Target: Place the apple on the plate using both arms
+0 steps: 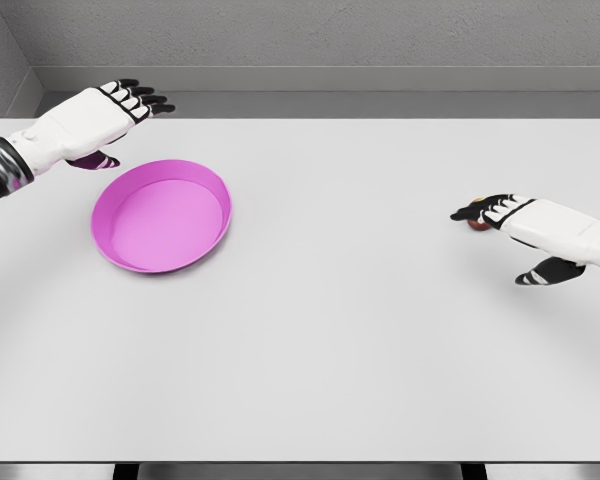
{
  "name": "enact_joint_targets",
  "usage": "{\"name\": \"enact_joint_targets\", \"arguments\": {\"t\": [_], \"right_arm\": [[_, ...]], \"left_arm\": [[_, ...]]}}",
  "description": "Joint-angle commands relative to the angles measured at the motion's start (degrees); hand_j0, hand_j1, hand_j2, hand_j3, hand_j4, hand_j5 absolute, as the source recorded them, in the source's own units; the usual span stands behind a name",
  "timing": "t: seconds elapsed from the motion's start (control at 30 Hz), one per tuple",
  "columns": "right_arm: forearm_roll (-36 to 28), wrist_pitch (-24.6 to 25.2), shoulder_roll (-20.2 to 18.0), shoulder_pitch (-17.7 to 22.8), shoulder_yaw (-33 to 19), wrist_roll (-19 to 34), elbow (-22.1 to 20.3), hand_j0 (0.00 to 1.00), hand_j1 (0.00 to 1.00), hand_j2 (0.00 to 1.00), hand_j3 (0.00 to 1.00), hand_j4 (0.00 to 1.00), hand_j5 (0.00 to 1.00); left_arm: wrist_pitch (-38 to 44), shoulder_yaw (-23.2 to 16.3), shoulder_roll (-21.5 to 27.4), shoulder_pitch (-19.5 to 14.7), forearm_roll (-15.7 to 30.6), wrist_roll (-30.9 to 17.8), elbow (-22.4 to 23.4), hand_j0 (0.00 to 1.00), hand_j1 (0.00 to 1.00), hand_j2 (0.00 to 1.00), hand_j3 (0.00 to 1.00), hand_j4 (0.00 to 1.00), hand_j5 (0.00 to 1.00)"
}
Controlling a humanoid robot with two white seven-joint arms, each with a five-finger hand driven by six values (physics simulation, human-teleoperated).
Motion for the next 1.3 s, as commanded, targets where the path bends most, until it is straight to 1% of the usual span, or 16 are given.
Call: {"name": "enact_joint_targets", "arguments": {"t": [0.0, 0.07, 0.1, 0.17, 0.2, 0.27, 0.33, 0.43, 0.5, 0.57, 0.6, 0.8, 0.87, 0.9, 0.93, 1.27], "right_arm": [[-0.2, 0.0, -0.1, 0.0, -0.1, 0.1, -0.1, 1.00, 1.00, 1.00, 1.00, 1.00, 1.00], [-0.3, 0.7, 0.5, -0.3, -0.1, 0.1, -0.1, 1.00, 1.00, 1.00, 1.00, 1.00, 1.00], [-0.4, 1.0, 1.8, -0.2, -0.1, 0.0, 0.4, 1.00, 1.00, 1.00, 1.00, 1.00, 1.00], [-0.5, 11.3, 4.4, -0.7, 0.2, 0.0, 0.4, 1.00, 1.00, 1.00, 1.00, 1.00, 1.00], [-0.5, 14.8, 4.7, -1.0, 0.3, 0.0, 0.4, 1.00, 1.00, 1.00, 1.00, 1.00, 1.00], [-0.4, 21.1, 5.7, -1.4, 0.5, 0.1, 1.0, 1.00, 1.00, 1.00, 1.00, 1.00, 1.00], [-0.4, 24.0, 6.8, -2.8, 0.5, 3.6, 1.5, 1.00, 1.00, 1.00, 1.00, 1.00, 1.00], [-0.4, 24.3, 8.6, -5.6, 0.6, 6.0, 4.2, 1.00, 1.00, 1.00, 1.00, 1.00, 1.00], [-0.4, 24.3, 10.3, -8.3, 2.3, 7.3, 6.1, 1.00, 1.00, 1.00, 1.00, 1.00, 1.00], [-0.4, 25.4, 12.7, -13.0, 7.0, 8.3, 9.2, 1.00, 1.00, 1.00, 1.00, 1.00, 1.00], [-0.4, 28.1, 13.1, -14.9, 9.8, 8.2, 9.6, 1.00, 1.00, 1.00, 1.00, 1.00, 1.00], [-0.4, 30.1, 14.3, -16.2, 11.3, 8.4, 11.4, 1.00, 1.00, 1.00, 1.00, 1.00, 1.00], [-0.4, 30.2, 14.6, -18.3, 13.7, 8.4, 13.0, 1.00, 1.00, 1.00, 1.00, 1.00, 1.00], [-0.4, 30.3, 16.2, -19.9, 15.4, 8.4, 14.3, 1.00, 1.00, 1.00, 1.00, 1.00, 1.00], [-0.4, 30.3, 16.4, -20.4, 16.1, 8.4, 14.8, 1.00, 1.00, 1.00, 1.00, 1.00, 1.00], [-0.5, 30.3, 16.4, -20.7, 17.5, 8.3, 15.6, 1.00, 1.00, 1.00, 1.00, 1.00, 1.00]], "left_arm": [[0.0, 0.1, 0.1, 0.0, 0.3, 0.0, 0.0, 1.00, 1.00, 1.00, 1.00, 1.00, 1.00], [0.0, 0.1, 0.1, -0.1, 0.3, 0.0, 0.0, 1.00, 1.00, 1.00, 1.00, 1.00, 1.00], [0.0, 0.1, 0.1, -0.1, 0.3, 0.0, 0.0, 1.00, 1.00, 1.00, 1.00, 1.00, 1.00], [0.0, 0.1, 0.1, -0.1, 0.3, 0.0, 0.0, 1.00, 1.00, 1.00, 1.00, 1.00, 1.00], [0.0, 0.2, 0.1, -0.2, 0.4, 0.0, 0.0, 1.00, 1.00, 1.00, 1.00, 1.00, 1.00], [0.0, 0.2, 0.1, -0.2, 0.3, 0.0, 0.0, 1.00, 1.00, 1.00, 1.00, 1.00, 1.00], [0.0, 0.2, 0.1, -0.2, 0.3, 0.0, 0.0, 1.00, 1.00, 1.00, 1.00, 1.00, 1.00], [0.0, 0.3, 0.1, -0.2, 0.3, -0.1, 0.1, 1.00, 1.00, 1.00, 1.00, 1.00, 1.00], [0.0, 0.6, 0.1, -0.2, 0.3, -0.1, 0.1, 1.00, 1.00, 1.00, 1.00, 1.00, 1.00], [0.0, 0.6, 0.1, -0.2, 0.3, 0.0, 0.1, 1.00, 1.00, 1.00, 1.00, 1.00, 1.00], [0.0, 0.6, 0.1, -0.2, 0.3, -0.1, 0.1, 1.00, 1.00, 1.00, 1.00, 1.00, 1.00], [0.0, 0.6, 0.1, -0.2, 0.3, -0.1, 0.1, 1.00, 1.00, 1.00, 1.00, 1.00, 1.00], [0.0, 0.6, 0.1, -0.2, 0.3, -0.1, 0.1, 1.00, 1.00, 1.00, 1.00, 1.00, 1.00], [0.0, 0.6, 0.1, -0.2, 0.3, -0.1, 0.1, 1.00, 1.00, 1.00, 1.00, 1.00, 1.00], [0.0, 0.6, 0.1, -0.2, 0.3, -0.1, 0.1, 1.00, 1.00, 1.00, 1.00, 1.00, 1.00], [0.0, 0.6, 0.2, -0.3, 0.3, -0.1, 0.1, 1.00, 1.00, 1.00, 1.00, 1.00, 1.00]]}}
